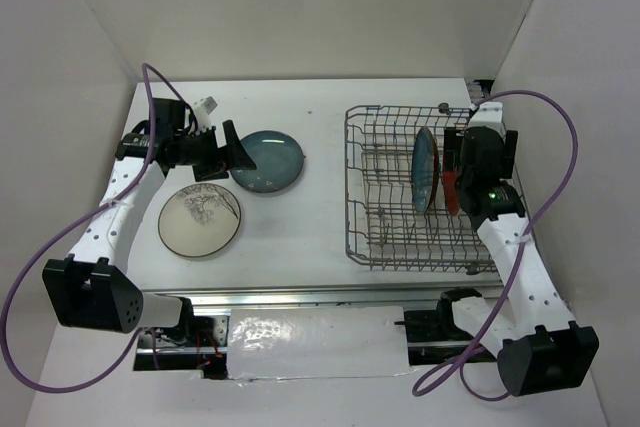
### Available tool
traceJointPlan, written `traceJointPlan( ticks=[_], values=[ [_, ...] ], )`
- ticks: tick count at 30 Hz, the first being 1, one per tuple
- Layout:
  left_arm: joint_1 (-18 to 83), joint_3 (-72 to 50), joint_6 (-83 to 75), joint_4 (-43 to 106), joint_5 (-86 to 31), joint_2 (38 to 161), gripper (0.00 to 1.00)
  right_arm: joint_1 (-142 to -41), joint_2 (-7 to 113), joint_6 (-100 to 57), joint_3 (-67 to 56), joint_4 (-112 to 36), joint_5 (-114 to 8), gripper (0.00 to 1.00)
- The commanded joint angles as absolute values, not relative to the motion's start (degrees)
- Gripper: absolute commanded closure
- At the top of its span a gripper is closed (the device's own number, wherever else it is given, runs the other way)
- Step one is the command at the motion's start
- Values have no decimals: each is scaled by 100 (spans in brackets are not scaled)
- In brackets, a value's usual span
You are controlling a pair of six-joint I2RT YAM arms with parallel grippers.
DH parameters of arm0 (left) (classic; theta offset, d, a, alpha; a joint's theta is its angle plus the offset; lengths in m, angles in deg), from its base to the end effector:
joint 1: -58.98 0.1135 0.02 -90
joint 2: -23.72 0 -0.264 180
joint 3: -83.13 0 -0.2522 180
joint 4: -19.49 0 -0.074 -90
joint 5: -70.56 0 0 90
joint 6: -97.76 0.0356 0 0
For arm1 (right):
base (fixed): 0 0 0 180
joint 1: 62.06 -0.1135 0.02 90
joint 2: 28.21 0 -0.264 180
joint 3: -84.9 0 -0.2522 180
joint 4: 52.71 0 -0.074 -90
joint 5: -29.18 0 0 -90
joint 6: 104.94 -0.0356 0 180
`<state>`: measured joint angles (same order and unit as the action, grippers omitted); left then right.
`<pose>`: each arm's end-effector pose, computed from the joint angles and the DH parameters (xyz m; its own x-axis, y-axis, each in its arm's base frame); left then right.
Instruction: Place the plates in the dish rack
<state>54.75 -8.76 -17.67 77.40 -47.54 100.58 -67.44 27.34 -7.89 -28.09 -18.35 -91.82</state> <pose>0.2777 -0.0374 0.3431 -0.8214 -0.3191 -0.4727 0.0385 0.7960 -0.6041 0.2149 0.0018 0.3406 -0.4326 -0.1464 -0.8896 0.3415 0.8866 -0.3120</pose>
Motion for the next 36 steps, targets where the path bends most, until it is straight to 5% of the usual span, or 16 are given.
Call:
traceJointPlan(
  ticks=[1, 13, 14, 29, 36],
  values=[
    [5458, -849, -1615, 7703, -4757, 9939, 1, -6803, 2787, -931, -2535, -1953, -9176, 5],
    [5450, -840, -1589, 7711, -4748, 9965, 1, -6883, 3006, -1151, -2571, -1927, -9176, 10],
    [5458, -840, -1580, 7711, -4748, 9965, 1, -6909, 2998, -1186, -2571, -1935, -9176, 20],
    [5450, -858, -1571, 7685, -4748, 9965, 1, -6918, 3041, -1239, -2535, -1918, -9097, 53],
    [5458, -884, -1580, 7685, -4731, 9939, 1, -7102, 2954, -1169, -2456, -1935, -9272, 82]
  ],
)
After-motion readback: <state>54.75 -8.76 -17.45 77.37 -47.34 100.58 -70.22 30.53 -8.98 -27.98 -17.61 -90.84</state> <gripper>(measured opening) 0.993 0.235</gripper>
